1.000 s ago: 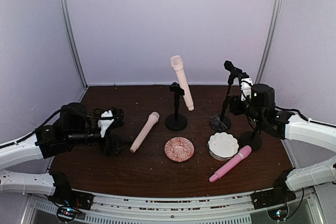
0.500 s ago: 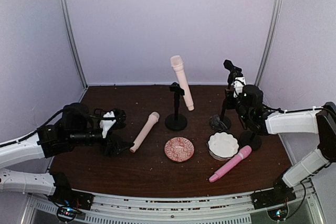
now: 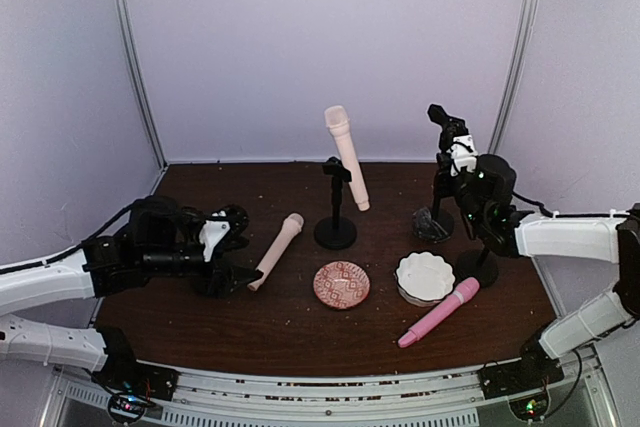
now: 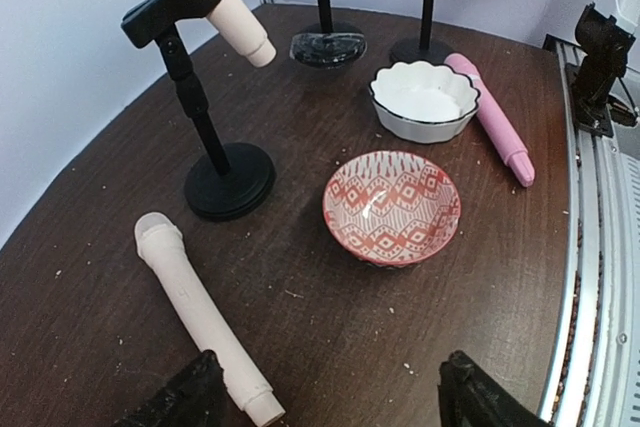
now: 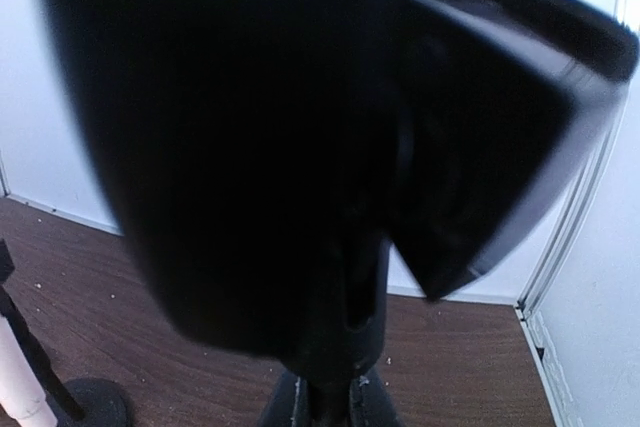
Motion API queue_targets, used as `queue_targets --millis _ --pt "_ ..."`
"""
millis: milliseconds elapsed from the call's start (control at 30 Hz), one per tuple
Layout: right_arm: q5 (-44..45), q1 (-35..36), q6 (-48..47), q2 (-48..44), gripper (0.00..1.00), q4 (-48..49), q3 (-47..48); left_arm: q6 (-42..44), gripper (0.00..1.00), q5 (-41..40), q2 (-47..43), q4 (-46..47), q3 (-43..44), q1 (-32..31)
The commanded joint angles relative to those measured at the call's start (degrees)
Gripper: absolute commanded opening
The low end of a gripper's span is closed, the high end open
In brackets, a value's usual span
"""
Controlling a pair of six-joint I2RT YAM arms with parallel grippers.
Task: Attach the microphones to the stand
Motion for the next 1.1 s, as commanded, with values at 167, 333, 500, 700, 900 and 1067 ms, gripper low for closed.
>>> queue_targets --millis 167,333,500,700,900,1067 --pt "-3.3 4.2 -1.4 -14.9 0.0 -5.9 4.4 -4.6 0.72 1.5 8.8 12.1 9.8 -3.3" --pt "-2.6 11.3 0.8 -22.8 0.0 -15.7 4.3 -1.8 0.71 0.7 15.3 15.6 15.0 -8.5" --pt "-8.0 17.2 10.2 -30.1 0.0 -24.1 3.1 0.0 0.7 1.8 22.3 20.7 16.7 -12.3" --pt "-7.3 25.6 17.2 -34.6 0.0 -25.7 -0.2 -0.2 0.7 4.9 27.5 29.6 14.6 -16.1" --pt "-10.3 29.8 21.1 -30.0 0.0 -18.8 -1.1 -3.7 0.7 3.1 31.0 36.6 15.3 -18.9" --pt "-12.9 31.8 23.1 -26.1 0.0 -13.8 0.6 -6.0 0.66 -0.7 33.4 44.0 12.9 -19.0"
